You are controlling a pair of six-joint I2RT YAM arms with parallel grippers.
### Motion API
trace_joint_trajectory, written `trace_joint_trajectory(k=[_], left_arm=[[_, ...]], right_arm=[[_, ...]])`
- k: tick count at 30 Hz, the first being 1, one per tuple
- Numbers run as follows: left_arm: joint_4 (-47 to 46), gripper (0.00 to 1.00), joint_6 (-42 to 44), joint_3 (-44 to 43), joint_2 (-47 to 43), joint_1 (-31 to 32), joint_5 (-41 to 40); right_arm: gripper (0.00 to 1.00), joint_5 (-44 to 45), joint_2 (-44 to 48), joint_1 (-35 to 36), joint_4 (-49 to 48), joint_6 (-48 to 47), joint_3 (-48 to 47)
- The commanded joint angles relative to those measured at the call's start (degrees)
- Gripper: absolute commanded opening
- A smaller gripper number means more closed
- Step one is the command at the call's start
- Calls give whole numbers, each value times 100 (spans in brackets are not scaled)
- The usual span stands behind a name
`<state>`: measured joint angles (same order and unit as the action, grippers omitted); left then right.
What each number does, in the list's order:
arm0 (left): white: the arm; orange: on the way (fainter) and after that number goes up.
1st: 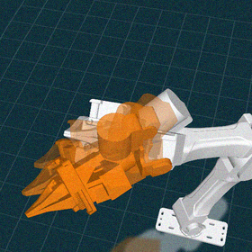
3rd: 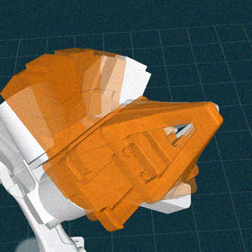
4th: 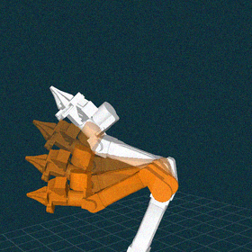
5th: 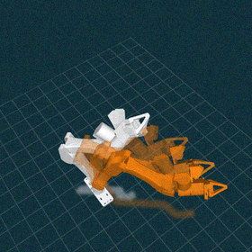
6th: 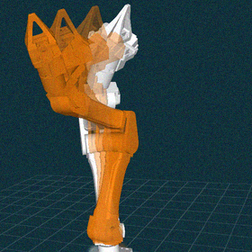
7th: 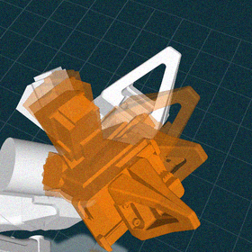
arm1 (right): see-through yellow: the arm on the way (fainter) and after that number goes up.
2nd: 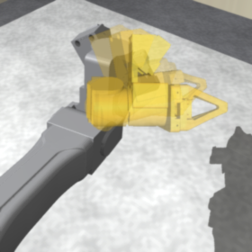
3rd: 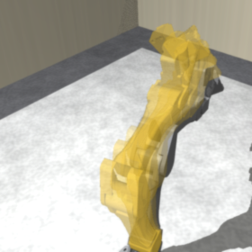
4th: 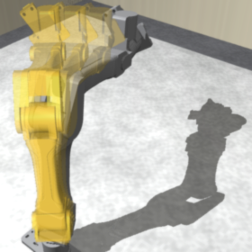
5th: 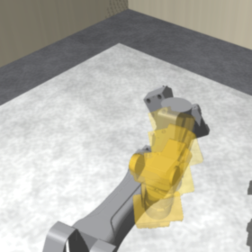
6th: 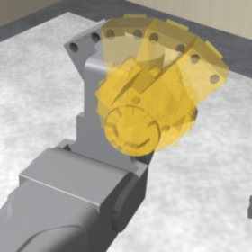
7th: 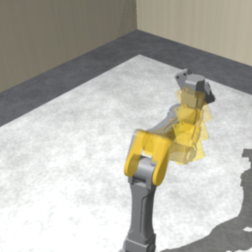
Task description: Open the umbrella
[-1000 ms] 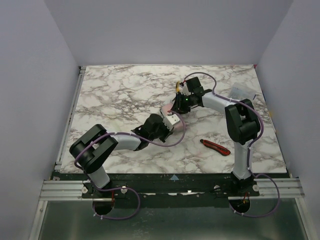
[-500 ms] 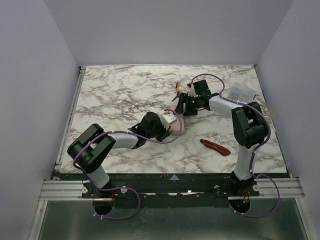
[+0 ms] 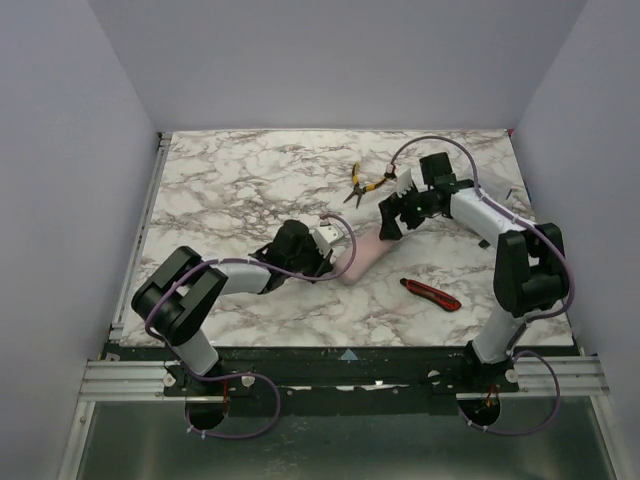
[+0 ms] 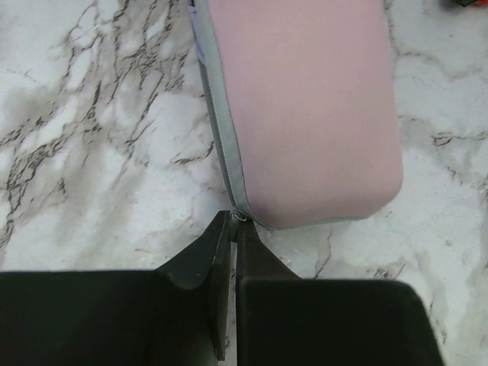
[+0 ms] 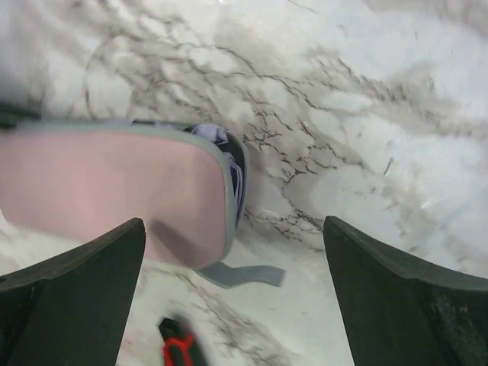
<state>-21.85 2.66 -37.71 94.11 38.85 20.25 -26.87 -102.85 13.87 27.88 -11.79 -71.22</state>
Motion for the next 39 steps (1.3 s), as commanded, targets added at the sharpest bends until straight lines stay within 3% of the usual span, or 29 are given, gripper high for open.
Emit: trace_joint_trajectory(k=[1,3,7,11,17,25,33,39], left_arm=[[390,0,111,-155,38,-248,877],[469,0,138,-280,114,-288,1095],[493,0,220,-390,168,-341,1115],[454,0,271,-369,174,-349,1104],[409,0,193,-390,246,-352,1095],[436,0,162,-413,227,-354,1062],[394,0,-158,-94,-233,-343,911],[145,0,-235,389,-631,-338,739]], right_arm=[[100,-1415,780,-104,474,-4275,313],[100,-1951,964,-104,570,-5651,604],[100,-2798,769,-66,1336,-7125,396],[100,-3059,261,112,2380,-8448,-91],[100,-3110,-176,293,2448,-9426,-120],[99,-2735,-495,586,1576,-8871,2],[83,-1732,-380,595,166,-7244,531],[76,-1424,-211,591,-117,-6951,869]])
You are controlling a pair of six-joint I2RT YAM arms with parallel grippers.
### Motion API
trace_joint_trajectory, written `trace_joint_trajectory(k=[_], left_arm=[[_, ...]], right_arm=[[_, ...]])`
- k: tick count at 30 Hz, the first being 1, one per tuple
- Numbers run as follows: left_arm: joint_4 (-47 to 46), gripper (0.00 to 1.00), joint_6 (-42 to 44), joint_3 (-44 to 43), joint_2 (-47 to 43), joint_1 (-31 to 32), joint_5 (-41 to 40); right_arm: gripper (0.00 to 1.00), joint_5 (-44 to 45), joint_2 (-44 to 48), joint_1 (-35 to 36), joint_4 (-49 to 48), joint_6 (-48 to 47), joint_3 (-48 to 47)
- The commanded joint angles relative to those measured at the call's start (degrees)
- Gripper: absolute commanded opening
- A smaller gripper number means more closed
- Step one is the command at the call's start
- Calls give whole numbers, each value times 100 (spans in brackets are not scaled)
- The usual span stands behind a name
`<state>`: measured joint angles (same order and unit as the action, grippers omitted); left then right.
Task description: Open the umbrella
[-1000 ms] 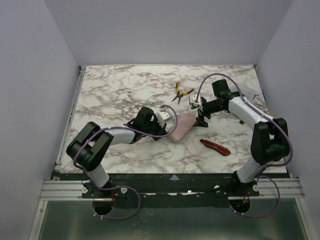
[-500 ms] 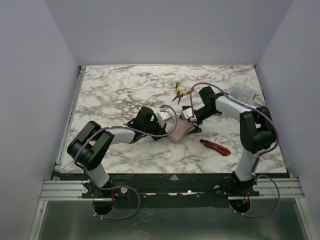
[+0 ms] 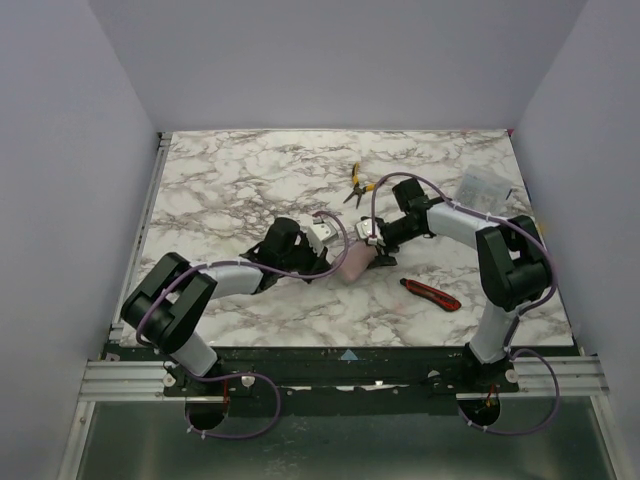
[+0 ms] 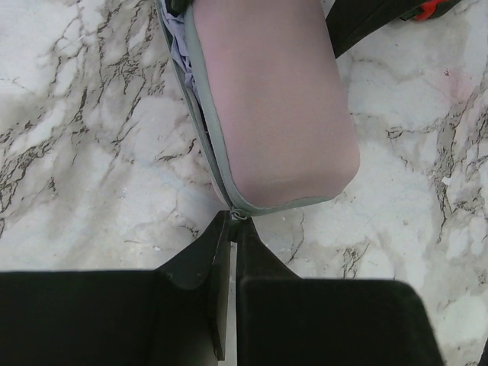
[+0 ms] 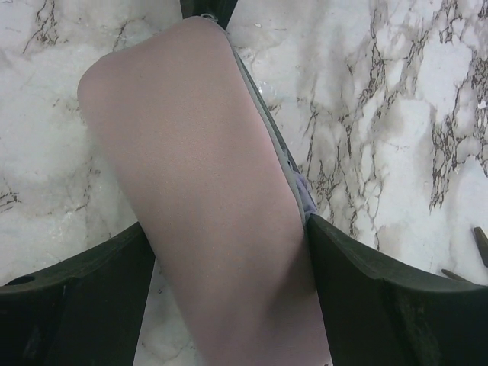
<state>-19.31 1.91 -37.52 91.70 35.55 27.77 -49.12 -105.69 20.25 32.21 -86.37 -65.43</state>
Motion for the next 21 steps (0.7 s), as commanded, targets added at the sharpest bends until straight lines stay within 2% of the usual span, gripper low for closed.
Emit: trace_joint_trajectory(k=[1,6,11,17,21], left_arm=[[-132,0,-158,440,-428,-9,-10],[-224,0,-164,546,-497,180,-131],[-485,0,-436,484,-237,487,-614],[-750,0,-651,364,119,652,-761],[-1000,0,-840,392,207,655,-896]], right_arm=[[74,820,81,-48,-568,586,314],[64,968,-54,-48,-557,1355,93],[64,1218,-103,-39,-630,2230,-28],[64,1724,69,4,-979,3144,233],[64,1982,117,44,-1271,4094,313]])
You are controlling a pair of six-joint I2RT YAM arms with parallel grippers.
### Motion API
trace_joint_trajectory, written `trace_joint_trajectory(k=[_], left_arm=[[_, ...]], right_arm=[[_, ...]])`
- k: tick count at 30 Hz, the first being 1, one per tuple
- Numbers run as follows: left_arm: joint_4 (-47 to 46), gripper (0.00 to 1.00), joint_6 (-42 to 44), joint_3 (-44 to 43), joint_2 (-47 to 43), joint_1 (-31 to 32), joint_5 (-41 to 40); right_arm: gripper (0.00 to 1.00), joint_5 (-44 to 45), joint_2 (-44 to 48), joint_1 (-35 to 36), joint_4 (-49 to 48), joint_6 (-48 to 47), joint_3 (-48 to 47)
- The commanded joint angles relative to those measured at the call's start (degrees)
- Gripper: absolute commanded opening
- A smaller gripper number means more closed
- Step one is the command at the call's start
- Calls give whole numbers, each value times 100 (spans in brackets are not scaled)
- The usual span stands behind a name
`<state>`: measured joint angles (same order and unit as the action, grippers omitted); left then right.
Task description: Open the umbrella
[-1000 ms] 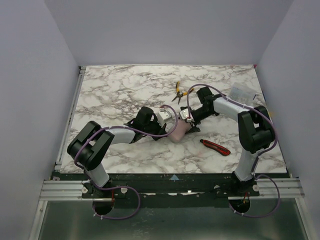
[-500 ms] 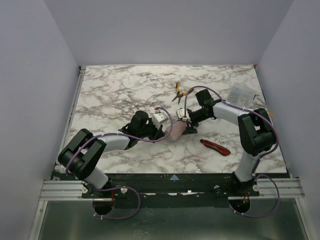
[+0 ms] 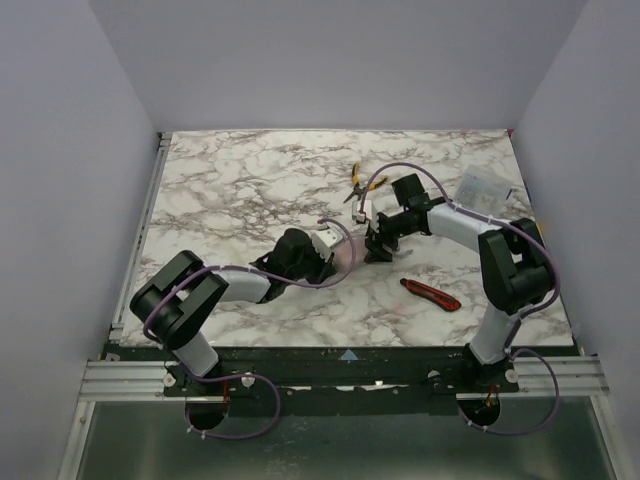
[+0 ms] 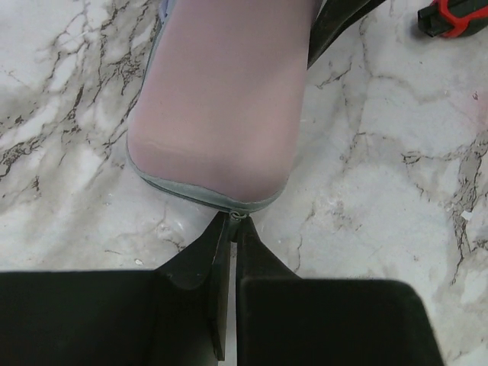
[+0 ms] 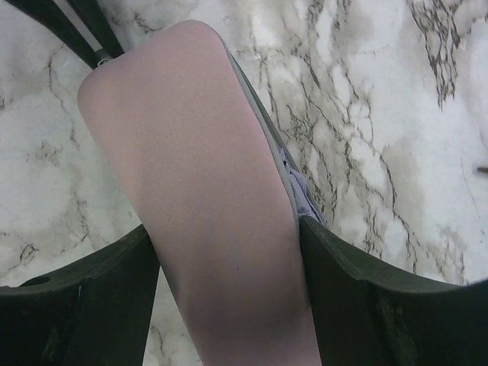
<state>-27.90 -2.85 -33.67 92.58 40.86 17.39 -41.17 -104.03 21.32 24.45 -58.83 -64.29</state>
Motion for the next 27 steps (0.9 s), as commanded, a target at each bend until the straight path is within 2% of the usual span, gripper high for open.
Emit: trace_joint_trajectory(k=[1,3,6,10,14,17,20,27], left_arm=[[-338,0,-432,69,91,117,163],[-538,0,-562,149,33,124,164],[-340,0,-812,-12,152,133,6],[-38,0,-885,-316,364,124,-359],[223,0,-944,-591,495,-17,-506],[226,0,-871,-690,559,-218,-404],[176,0,-681,-772,624,-359,-229],[169,0,-257,-733,596,-362,1]], right_arm=[[64,1321,-39,-46,-574,1610,222],[64,1649,-43,17,-678,2144,203],[61,2007,-111,113,-633,2946,49],[63,1821,-210,208,-220,3575,-244],[79,1069,-153,223,377,3567,-322],[89,443,-338,216,1400,3214,-702],[93,32,-641,76,2208,2929,-1138],[97,-652,-1598,-114,3033,2932,-2703]])
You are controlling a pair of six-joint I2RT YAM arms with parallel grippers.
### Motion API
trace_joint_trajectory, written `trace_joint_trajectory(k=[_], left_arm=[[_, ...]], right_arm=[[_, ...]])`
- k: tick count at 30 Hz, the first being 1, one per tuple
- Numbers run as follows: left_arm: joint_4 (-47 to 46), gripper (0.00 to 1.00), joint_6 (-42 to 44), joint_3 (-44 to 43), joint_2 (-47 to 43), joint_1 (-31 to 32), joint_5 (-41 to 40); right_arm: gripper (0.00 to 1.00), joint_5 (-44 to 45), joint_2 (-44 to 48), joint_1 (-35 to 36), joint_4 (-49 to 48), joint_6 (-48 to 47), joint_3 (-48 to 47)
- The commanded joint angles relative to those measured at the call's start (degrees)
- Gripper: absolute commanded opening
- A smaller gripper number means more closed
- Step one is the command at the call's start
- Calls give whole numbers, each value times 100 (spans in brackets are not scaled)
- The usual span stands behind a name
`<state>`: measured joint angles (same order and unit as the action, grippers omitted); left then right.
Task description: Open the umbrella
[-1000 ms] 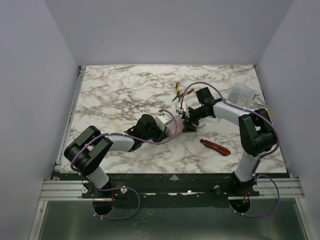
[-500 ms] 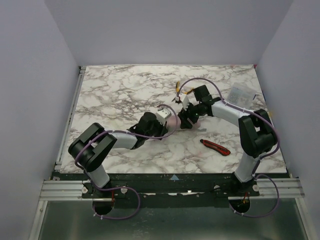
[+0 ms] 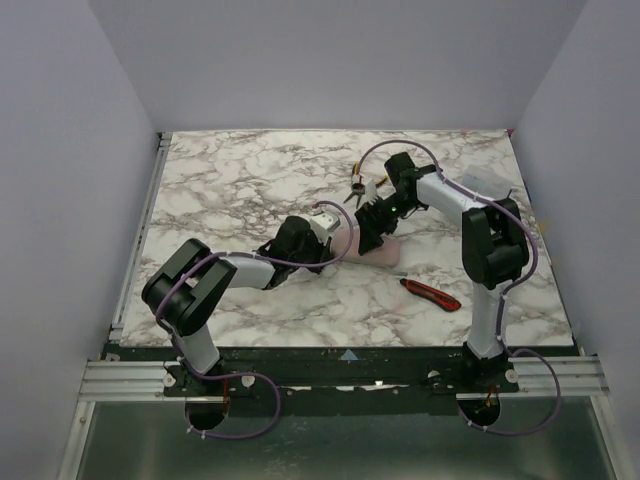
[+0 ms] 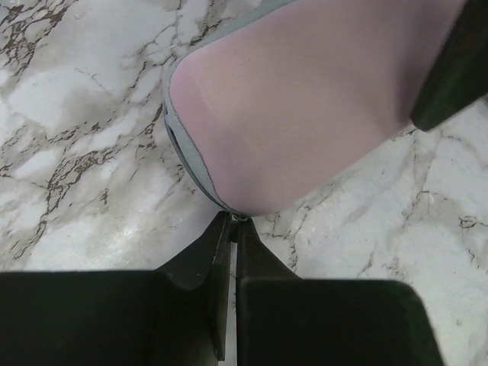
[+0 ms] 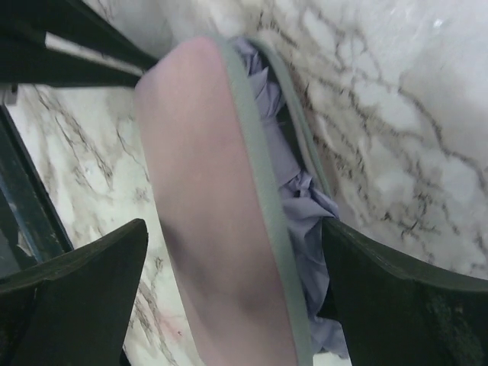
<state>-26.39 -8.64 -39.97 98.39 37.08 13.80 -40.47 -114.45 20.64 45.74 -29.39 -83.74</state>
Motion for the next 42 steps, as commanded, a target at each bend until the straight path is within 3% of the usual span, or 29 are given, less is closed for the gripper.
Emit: trace_joint_trajectory(k=[1,4,7,15,17,20,26,32,42], left_arm=[[5,0,367,-99,-2,16,371],[50,0,492,-178,-22,5,331],[129,0,529,-306,17,-19,277],[206,0,442,-389,-22,-94,204],[107,0,445,-290,-109,-87,178],[136,0,438,-228,-199,-87,143],[104,0,689,145,-617,133,353],[117,0,441,55,-464,457,334],[90,0,147,-413,-31,751,258]], right_arm=[[97,-824,-716,-46,975,45,-968],[93,-1072,-995,-43,873,288,-1260],[79,-1195,-1062,-26,720,346,-1285],[9,-1117,-875,18,130,822,-705],[0,-1174,-941,19,123,957,-680],[0,-1120,-913,10,-227,1340,-524],[0,-99,-343,-25,-2056,2620,348],[0,305,-237,-25,-3125,3687,657],[0,880,-113,53,-4045,4665,1072]])
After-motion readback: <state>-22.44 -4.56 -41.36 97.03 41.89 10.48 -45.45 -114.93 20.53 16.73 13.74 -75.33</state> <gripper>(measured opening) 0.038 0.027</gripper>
